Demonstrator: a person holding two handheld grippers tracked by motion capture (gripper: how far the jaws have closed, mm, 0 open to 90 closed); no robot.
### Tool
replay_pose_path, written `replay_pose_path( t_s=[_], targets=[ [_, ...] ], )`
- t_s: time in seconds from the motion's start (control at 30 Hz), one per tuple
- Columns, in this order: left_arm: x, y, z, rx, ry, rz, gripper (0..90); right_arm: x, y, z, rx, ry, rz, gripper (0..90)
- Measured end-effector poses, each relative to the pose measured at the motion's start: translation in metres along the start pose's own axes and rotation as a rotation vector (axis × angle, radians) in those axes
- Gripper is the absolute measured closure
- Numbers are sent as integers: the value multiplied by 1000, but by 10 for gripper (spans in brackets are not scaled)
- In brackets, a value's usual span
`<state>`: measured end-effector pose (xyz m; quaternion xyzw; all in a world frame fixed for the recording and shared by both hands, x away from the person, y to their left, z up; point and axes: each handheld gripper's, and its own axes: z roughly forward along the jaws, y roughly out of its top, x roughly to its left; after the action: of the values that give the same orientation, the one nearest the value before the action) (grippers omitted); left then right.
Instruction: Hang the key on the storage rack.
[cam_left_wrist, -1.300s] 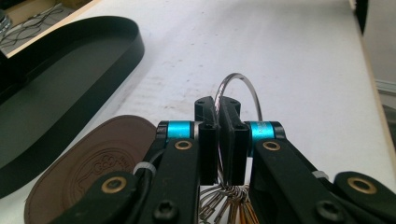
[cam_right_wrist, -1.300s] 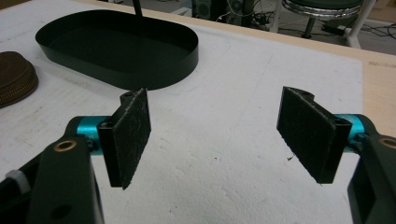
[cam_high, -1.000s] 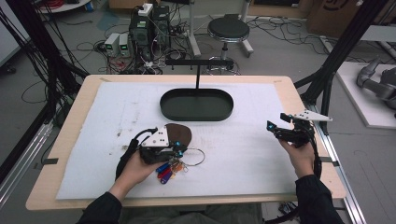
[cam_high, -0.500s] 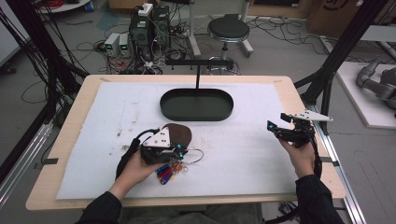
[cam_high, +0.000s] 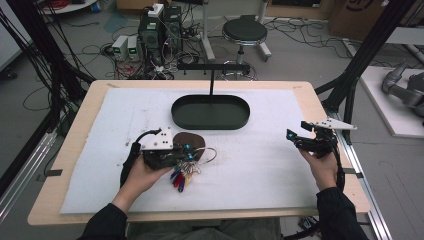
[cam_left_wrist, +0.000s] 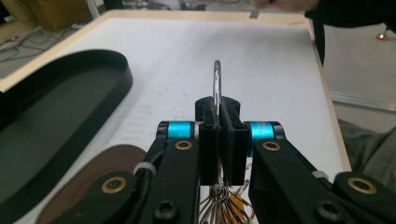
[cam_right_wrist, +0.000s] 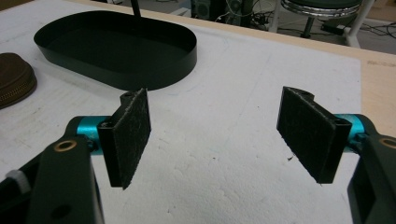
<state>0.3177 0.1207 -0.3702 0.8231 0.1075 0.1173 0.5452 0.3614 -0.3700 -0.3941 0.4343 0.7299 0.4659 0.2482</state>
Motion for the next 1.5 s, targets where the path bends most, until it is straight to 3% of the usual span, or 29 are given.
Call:
replay_pose_path(
  t_s=[0.37, 0.73, 0.77, 0.97, 1.03, 1.5],
  targets=[
    [5, 17, -16, -86, 57, -8, 863, 0, 0, 0, 1, -3, 0, 263],
    [20, 38, -31, -137, 151, 23, 863, 0, 0, 1, 1, -3, 2, 264],
    [25, 43, -33, -150, 177, 23, 864, 0, 0, 1, 0, -5, -1, 264],
    [40, 53, -35, -161, 226, 11, 864, -1, 0, 1, -4, -5, 2, 266],
    [50, 58, -37, -168, 261, 3, 864, -2, 0, 1, -3, -4, 7, 265],
    [91, 59, -36, -197, 352, -65, 864, -3, 0, 1, -2, -4, 11, 265]
  ],
)
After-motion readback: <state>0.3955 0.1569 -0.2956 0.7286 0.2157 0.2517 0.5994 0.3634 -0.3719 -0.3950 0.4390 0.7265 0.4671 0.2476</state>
